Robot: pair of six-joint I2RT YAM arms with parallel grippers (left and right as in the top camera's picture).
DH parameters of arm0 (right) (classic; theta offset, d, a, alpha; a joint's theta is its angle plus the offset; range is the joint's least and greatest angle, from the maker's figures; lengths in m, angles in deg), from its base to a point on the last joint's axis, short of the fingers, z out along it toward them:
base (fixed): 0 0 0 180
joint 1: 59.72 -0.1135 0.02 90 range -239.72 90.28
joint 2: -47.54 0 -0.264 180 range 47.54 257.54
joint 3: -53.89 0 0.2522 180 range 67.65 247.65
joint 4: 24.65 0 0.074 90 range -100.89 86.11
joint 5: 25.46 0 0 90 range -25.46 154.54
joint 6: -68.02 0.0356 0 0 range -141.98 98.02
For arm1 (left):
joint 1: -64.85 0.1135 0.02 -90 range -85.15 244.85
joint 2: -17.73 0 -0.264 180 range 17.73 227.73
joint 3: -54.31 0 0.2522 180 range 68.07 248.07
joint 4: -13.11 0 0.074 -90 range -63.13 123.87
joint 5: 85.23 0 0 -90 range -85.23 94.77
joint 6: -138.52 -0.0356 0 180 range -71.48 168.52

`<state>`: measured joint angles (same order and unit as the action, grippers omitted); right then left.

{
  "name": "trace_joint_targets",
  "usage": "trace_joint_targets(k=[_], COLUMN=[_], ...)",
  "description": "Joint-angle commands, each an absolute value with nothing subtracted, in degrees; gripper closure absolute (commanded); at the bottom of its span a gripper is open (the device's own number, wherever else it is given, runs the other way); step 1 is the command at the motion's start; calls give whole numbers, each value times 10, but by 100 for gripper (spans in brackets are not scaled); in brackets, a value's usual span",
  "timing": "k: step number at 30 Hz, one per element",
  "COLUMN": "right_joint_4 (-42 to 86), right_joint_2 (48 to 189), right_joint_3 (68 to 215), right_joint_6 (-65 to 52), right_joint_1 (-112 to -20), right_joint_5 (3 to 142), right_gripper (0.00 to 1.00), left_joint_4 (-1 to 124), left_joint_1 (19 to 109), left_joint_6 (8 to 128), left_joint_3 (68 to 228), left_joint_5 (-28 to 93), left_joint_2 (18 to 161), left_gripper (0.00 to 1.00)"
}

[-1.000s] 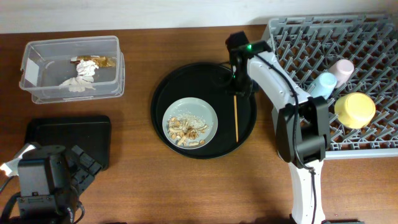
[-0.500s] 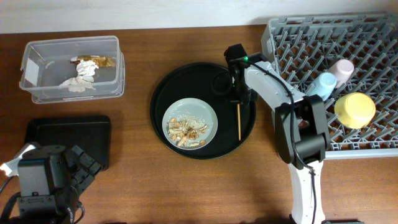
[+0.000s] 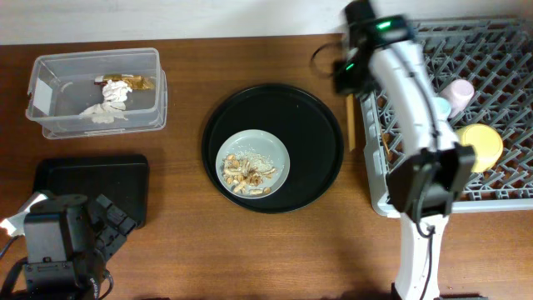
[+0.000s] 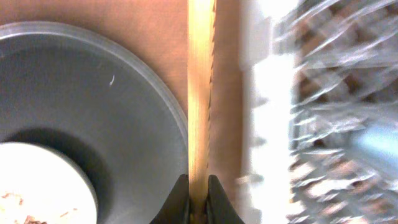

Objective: Sort waste into correct bins and load items into the dishwasher rack

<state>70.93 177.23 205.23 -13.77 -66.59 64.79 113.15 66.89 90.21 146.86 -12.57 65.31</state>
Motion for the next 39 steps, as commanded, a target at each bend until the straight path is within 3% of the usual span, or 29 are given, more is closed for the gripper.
trace_joint_targets(k=[1,6,14,18,22,29,39], right_joint_4=[711,683,630,617,626,712,865], right_joint_2=[1753,1755,1758,1758,1756,1719,1531], right_joint_3=[2086,2071,2009,1972,1972,2034,2044], right_joint_6=[-234,-265,-263,-262,-235,-184,-154], right_joint_1=[-605,-554,-545,-545,-545,-545,-545], right_joint_5=[645,660,695,710,733,770,776], right_gripper=[96,90,89,68,63,57,56], left_joint_4=[1131,1131,1131,1131,1131,1131,1131], left_joint_1=[670,670,670,670,670,670,670], left_joint_6=[910,910,910,910,909,910,909], left_joint_3=[1469,1469,1469,1469,1469,1469,1469], left_joint_5=[-126,-126,-126,-126,-126,-126,-126], left_joint_2=[653,653,653,653,653,653,653], left_gripper=[1,1,1,1,1,1,1])
